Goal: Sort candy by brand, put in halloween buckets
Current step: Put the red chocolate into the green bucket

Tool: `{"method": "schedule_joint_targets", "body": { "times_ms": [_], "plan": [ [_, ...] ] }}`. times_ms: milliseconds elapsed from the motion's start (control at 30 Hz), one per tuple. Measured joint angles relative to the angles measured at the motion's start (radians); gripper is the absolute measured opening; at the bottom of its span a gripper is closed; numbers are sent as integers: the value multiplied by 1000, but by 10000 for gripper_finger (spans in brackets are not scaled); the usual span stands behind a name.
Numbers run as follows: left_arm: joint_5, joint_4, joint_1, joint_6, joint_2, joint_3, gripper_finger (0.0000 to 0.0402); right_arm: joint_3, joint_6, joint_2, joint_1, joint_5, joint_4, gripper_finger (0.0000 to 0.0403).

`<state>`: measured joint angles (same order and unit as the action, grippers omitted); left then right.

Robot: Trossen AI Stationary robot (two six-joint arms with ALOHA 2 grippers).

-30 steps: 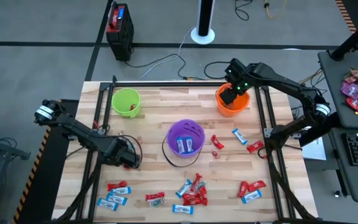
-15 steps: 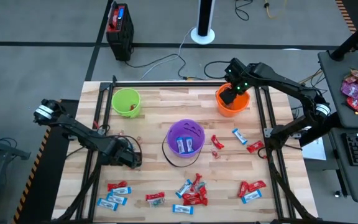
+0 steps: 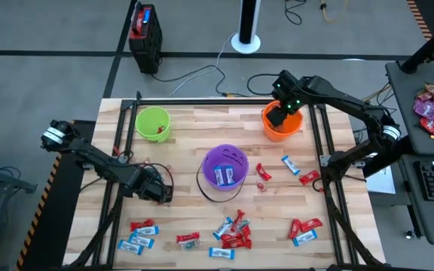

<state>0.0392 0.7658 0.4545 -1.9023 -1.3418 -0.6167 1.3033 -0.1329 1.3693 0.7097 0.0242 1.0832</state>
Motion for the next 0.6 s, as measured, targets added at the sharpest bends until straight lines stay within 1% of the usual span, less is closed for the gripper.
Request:
{"method": "schedule_joint_targets", "body": {
  "times_ms": [133, 233, 467, 533, 600],
  "plan": [
    [-5, 14, 0, 45, 8, -19, 3, 0, 5, 0, 0, 0, 0, 154],
    [-5, 42, 0, 78, 39, -73, 2, 0, 7, 0, 0, 0, 0, 153],
    [-8, 310, 0, 191, 98, -273, 1, 0, 28, 0, 0, 0, -2, 157],
    [-12, 358, 0, 218, 109, -324, 0, 0, 35, 0, 0, 0, -7, 156],
    [-70, 365, 1, 177, 117, -359, 0, 0, 36, 0, 0, 0, -21, 155]
  ]
}}
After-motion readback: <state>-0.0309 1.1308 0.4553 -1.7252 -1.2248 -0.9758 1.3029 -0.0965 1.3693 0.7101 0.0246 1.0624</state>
